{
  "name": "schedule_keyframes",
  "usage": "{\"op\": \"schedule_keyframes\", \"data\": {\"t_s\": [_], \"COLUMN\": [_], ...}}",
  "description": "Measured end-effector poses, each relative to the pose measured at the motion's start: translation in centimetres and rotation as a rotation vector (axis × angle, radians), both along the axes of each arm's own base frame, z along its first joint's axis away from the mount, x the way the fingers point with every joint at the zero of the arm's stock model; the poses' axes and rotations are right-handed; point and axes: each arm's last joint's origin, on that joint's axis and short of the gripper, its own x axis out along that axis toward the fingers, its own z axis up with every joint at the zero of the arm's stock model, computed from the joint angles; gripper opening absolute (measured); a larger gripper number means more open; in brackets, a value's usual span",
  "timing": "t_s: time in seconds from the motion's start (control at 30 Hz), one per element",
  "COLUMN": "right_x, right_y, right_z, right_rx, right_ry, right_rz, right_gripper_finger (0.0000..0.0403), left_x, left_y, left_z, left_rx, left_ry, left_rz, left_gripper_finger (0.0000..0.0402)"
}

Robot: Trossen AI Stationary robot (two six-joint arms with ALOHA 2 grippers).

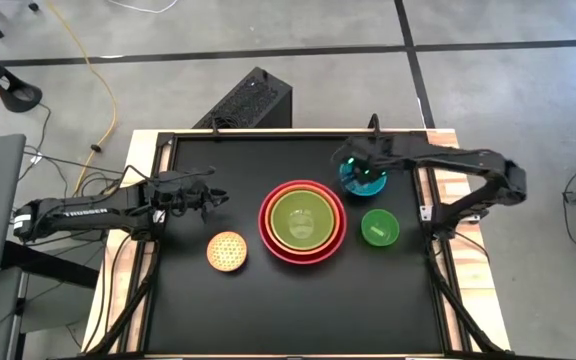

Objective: Nest bowls inside each other
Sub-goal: Stack the blue bowl on top of the light green bowl

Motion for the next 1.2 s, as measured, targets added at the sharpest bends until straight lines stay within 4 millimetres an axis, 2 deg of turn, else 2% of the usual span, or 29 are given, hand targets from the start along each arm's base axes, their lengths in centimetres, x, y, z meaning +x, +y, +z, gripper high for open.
{"op": "schedule_keyframes", "data": {"t_s": [0.17,0.37,0.6,0.73,1.03,1.13,1.2], "right_x": [-3.6,-6.2,-7.1,-7.6,-8.1,-8.1,-8.1], "right_y": [-3.6,-7.1,-8.5,-8.6,-8.0,-7.9,-7.9], "right_z": [-2.4,-6.1,-7.4,-8.5,-12.2,-12.4,-12.4], "right_rx": [-0.022,0.033,0.007,0.02,0.071,0.078,0.076], "right_ry": [0.029,0.029,0.011,0.024,0.007,0.01,0.007], "right_rz": [-0.182,-0.287,-0.339,-0.345,-0.33,-0.329,-0.327], "right_gripper_finger": [0.0028,0.0097,0.021,0.0253,0.0254,0.0226,0.0189], "left_x": [0.0,0.0,-0.1,-0.1,-0.1,-0.1,-0.1], "left_y": [0.0,0.1,0.1,0.1,0.2,0.2,0.2], "left_z": [0.0,0.0,0.0,0.0,-0.1,-0.1,-0.1], "left_rx": [-0.013,-0.023,-0.038,-0.04,-0.056,-0.059,-0.063], "left_ry": [-0.005,-0.009,-0.015,-0.014,-0.015,-0.017,-0.019], "left_rz": [0.007,0.03,0.066,0.071,0.099,0.102,0.104], "left_gripper_finger": [0.0103,0.0103,0.0103,0.0103,0.0103,0.0103,0.0103]}}
